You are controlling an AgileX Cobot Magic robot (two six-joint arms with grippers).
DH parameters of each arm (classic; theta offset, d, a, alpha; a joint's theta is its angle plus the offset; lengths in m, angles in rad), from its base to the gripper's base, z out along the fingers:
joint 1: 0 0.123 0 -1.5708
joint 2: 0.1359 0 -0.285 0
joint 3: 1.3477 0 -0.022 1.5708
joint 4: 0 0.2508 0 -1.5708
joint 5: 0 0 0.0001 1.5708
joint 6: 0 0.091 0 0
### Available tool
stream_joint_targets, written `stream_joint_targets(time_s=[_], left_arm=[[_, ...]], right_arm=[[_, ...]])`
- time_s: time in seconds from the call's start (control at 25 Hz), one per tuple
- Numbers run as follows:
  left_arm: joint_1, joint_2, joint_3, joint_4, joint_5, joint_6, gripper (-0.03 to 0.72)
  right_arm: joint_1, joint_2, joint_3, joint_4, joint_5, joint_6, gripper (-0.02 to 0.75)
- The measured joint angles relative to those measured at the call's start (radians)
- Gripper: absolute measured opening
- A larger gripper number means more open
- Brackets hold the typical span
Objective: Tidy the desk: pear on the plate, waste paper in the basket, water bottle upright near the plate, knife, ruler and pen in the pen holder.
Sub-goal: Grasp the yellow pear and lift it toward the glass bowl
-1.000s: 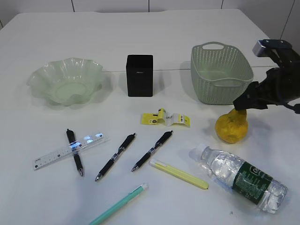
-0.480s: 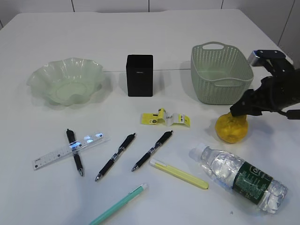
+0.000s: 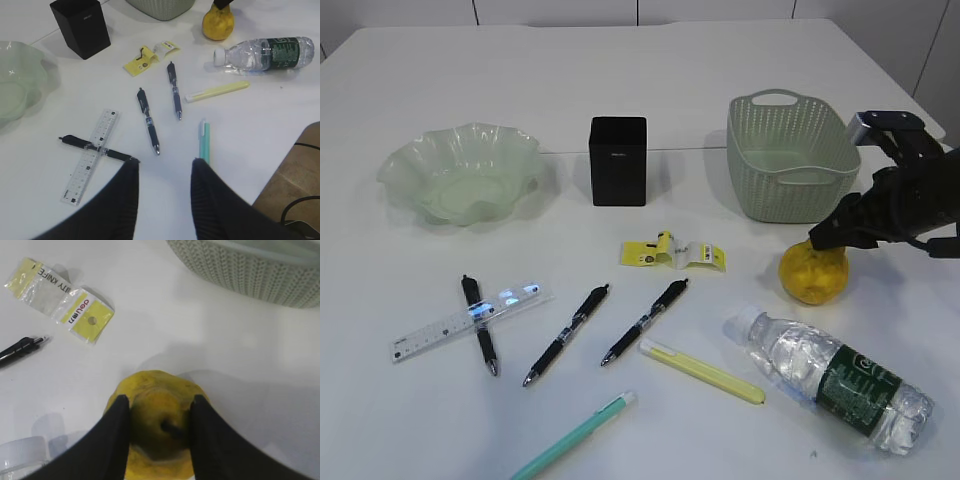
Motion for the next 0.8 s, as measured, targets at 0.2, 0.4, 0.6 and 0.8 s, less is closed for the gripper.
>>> stream_joint_targets(time_s=[0.2,0.4,0.6,0.8], left_arm=[[0.000,0.000,0.000,0.000,0.000,0.000,0.245],[0.000,0.000,0.000,0.000,0.000,0.000,0.244],[0.000,0.000,0.000,0.000,0.000,0.000,0.244],[0.000,0.000,0.000,0.000,0.000,0.000,0.244]], right_arm=[[0.000,0.000,0.000,0.017,0.000,-0.002,0.279],[0.000,0.000,0.000,0.022,0.000,-0.002,0.279],[0.000,0.000,0.000,0.022,0.002,-0.002,0.237],[0.000,0.000,0.000,0.022,0.013,-0.011,0.220]])
